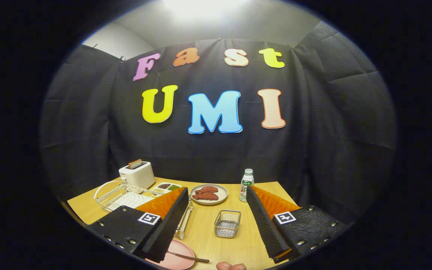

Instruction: Take the plate from the dish rack, then take the spoon from the basket and place it into the plate.

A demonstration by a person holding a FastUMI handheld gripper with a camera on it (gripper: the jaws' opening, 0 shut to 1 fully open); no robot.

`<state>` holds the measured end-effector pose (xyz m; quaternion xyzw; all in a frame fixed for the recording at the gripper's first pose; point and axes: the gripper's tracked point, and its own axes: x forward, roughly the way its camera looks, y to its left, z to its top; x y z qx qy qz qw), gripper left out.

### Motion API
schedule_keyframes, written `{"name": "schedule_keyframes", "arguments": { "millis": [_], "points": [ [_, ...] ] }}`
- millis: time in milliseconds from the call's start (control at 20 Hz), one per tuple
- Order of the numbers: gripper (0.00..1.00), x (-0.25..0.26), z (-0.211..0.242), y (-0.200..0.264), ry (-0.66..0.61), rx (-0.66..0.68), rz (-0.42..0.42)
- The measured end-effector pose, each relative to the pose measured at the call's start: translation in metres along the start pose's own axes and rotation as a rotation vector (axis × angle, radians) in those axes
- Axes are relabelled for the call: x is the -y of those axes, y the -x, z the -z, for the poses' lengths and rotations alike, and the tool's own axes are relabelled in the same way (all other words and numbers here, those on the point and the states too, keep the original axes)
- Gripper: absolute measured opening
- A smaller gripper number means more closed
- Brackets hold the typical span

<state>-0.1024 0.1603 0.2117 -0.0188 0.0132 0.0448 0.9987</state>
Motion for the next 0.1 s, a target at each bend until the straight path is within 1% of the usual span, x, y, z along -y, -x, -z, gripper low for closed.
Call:
{"name": "schedule_keyframes", "arguments": {
  "millis": [100],
  "points": [
    [0.95,0.0106,-0.0005,0.0004,0.002,0.007,0.009]
  ]
}}
